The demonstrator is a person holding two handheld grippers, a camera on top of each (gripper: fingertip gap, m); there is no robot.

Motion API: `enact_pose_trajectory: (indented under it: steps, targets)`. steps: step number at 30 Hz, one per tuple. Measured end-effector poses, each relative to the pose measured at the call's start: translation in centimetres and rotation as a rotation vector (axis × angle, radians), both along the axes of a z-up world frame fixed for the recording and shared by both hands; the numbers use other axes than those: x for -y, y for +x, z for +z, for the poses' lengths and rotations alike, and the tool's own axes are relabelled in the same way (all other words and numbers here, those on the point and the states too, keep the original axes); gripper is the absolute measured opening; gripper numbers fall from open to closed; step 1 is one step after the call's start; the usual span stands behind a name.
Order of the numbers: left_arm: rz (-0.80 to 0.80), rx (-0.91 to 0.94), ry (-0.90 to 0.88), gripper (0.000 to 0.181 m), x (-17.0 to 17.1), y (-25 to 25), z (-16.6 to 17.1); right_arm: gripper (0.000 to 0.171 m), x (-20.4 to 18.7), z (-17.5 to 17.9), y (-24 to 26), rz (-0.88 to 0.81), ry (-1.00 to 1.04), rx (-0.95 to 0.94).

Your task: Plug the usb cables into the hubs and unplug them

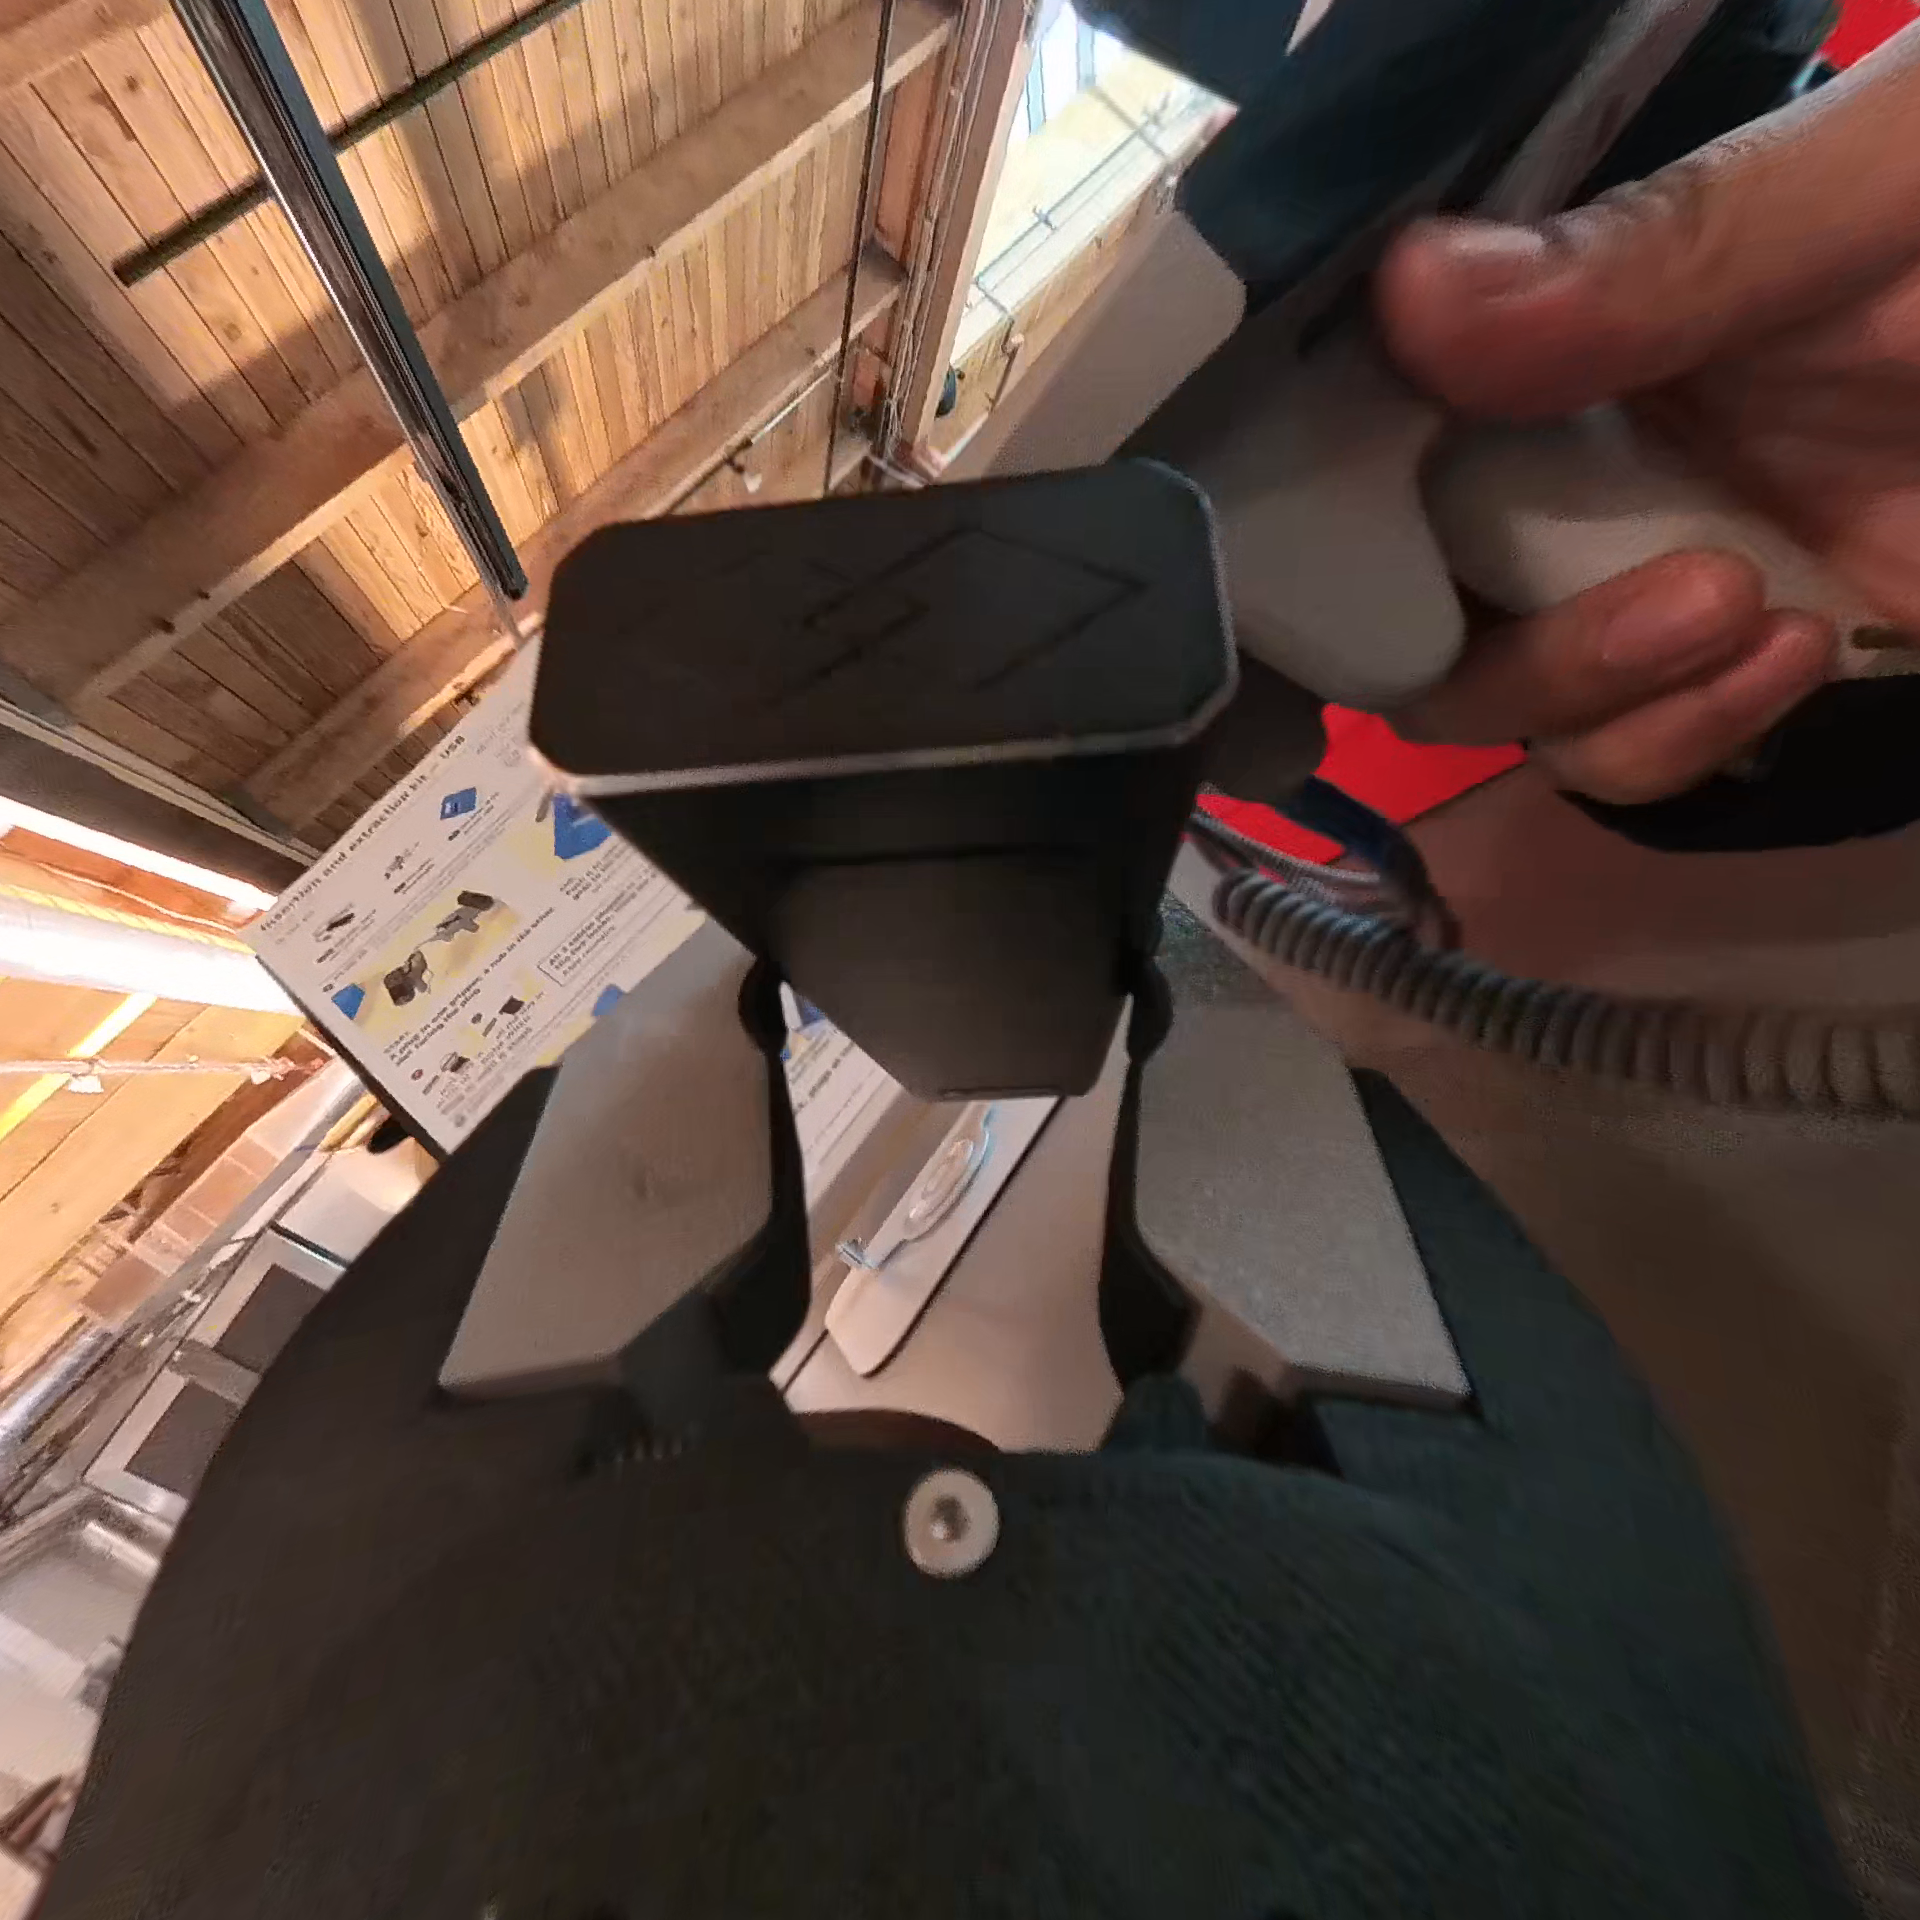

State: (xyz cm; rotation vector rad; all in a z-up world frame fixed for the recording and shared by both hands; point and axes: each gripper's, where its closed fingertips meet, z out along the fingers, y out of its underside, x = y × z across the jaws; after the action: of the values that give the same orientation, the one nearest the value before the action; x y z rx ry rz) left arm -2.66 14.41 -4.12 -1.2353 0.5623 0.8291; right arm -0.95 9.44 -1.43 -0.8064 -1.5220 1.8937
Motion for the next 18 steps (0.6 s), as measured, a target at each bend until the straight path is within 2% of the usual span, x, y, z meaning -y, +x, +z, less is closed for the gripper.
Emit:
enact_pose_trajectory:
  steps: [6,18]
  targets:
    - [0.047,-0.054,-0.061,0.068,-0.7,0.1,-1.2,0.011,0.0,-0.9,-0.6,0.007,-0.026,0.057]
    - [0.097,-0.091,-0.004,0.067,-0.1,-0.1,0.1,0.015,-0.2,-0.5,0.1,0.079,-0.086,0.059]
